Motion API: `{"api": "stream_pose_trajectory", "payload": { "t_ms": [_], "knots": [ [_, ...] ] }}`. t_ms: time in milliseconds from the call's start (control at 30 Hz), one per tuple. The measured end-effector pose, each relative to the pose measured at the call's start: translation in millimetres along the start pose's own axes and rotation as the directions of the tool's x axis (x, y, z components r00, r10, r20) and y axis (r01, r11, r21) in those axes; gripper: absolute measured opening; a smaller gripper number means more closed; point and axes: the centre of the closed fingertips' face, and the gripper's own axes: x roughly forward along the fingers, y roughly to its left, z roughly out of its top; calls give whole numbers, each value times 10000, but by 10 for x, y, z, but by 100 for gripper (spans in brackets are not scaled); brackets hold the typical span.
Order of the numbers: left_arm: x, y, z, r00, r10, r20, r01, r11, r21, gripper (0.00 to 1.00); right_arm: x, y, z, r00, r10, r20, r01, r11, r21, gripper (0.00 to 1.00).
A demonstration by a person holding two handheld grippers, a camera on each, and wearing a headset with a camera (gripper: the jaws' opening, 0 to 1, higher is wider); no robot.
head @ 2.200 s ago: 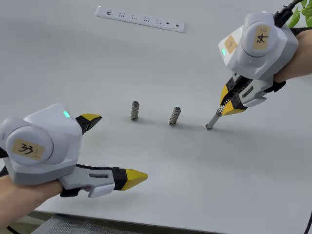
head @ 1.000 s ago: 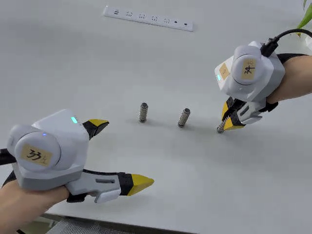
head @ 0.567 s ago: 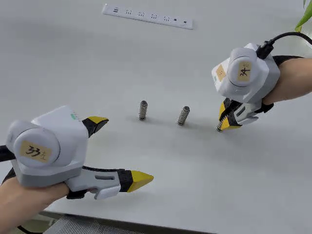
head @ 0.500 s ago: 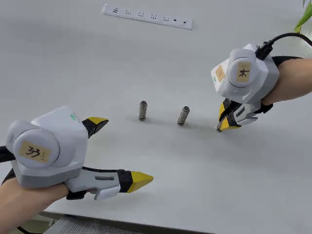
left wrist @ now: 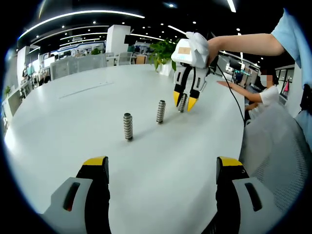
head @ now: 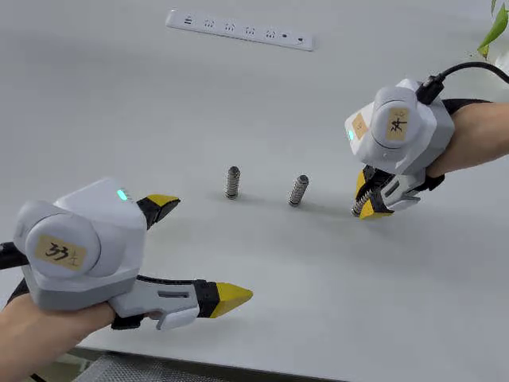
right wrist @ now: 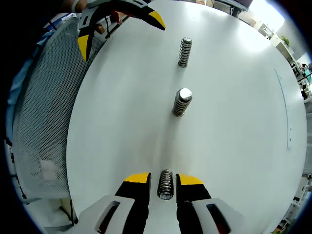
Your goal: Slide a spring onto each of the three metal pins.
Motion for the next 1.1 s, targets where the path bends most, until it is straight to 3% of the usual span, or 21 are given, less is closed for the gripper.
{"api": "stream_pose_trajectory", "payload": {
  "t_ms": [300,533,767,967,1100],
  "knots": [
    [-7,11,30,10000,24,58,-24,10000,43,90,14,45,46,9977,-89,675,58,9989,458,49],
    [-6,14,42,10000,-19,64,18,9999,119,89,28,32,52,9874,-489,1507,347,9949,951,77],
    [1,30,63,10000,17,58,-18,9999,152,90,-18,75,63,9631,-954,2515,485,9813,1865,99],
    [-7,13,95,10000,-33,78,31,9997,223,92,-28,159,51,9505,-1230,2852,464,9642,2612,99],
    [-27,19,118,10000,-22,88,20,9998,219,94,-84,135,42,9253,-1727,3376,611,9465,3169,99]
  ]
}}
